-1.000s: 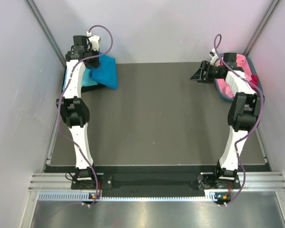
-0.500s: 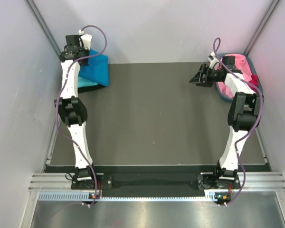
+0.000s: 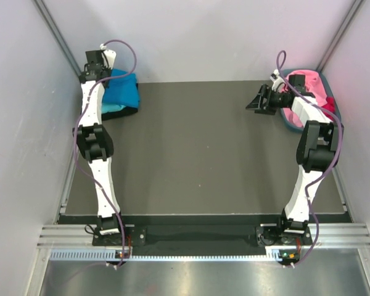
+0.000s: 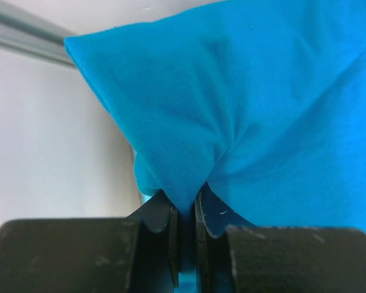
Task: Fold and stack the t-shirts
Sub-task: Neatly place the folded tshirt to the corner
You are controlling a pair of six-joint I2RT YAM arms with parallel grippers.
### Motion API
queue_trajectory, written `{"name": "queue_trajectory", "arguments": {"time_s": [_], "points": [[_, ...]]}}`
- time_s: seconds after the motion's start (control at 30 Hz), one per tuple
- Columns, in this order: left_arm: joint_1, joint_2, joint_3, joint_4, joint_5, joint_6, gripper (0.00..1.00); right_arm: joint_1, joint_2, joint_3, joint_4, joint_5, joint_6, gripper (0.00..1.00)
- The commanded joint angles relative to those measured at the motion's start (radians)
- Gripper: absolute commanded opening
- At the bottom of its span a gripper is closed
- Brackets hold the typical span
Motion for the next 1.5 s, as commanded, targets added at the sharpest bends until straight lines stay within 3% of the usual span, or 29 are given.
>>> {"name": "queue_trajectory", "arguments": {"time_s": [0.0,0.33,0.8,0.87,0.9,0.93,1.03,1.07,1.2,1.33,1.47], "points": [[0.041,-0.015,0.06,0.139,-0.105,0.054,0.0,0.007,-0.075,-0.001,0.023,-0.019,-0.014,0.71],[0.085,-0.035,0.037,0.134,-0.108,0.099,0.0,0.028,-0.066,0.008,0.027,-0.019,-0.007,0.71],[0.039,0.044,-0.043,0.366,-0.179,0.206,0.0,0.054,-0.074,-0.004,0.027,-0.013,-0.012,0.71],[0.036,0.057,-0.052,0.384,-0.209,0.196,0.1,0.054,-0.079,-0.007,0.024,-0.013,-0.015,0.71],[0.035,0.056,-0.058,0.397,-0.264,0.192,0.23,0.054,-0.079,-0.009,0.023,-0.013,-0.017,0.71],[0.033,0.051,-0.069,0.445,-0.297,0.168,0.44,0.056,-0.082,-0.01,0.024,-0.016,-0.018,0.71],[0.033,0.013,-0.061,0.463,-0.338,0.075,0.93,0.056,-0.091,-0.012,0.018,-0.014,-0.03,0.71],[0.024,0.002,-0.061,0.464,-0.338,0.064,0.99,0.054,-0.097,-0.013,0.017,-0.017,-0.037,0.71],[-0.027,-0.062,-0.066,0.454,-0.361,0.025,0.99,0.054,-0.102,-0.001,0.013,-0.02,-0.041,0.72],[-0.1,-0.213,-0.177,0.392,-0.34,-0.045,0.99,0.054,-0.105,0.031,-0.011,-0.026,-0.07,0.71],[-0.163,-0.335,-0.246,0.221,-0.14,-0.255,0.97,0.054,-0.073,0.077,-0.045,-0.046,-0.093,0.71]]}}
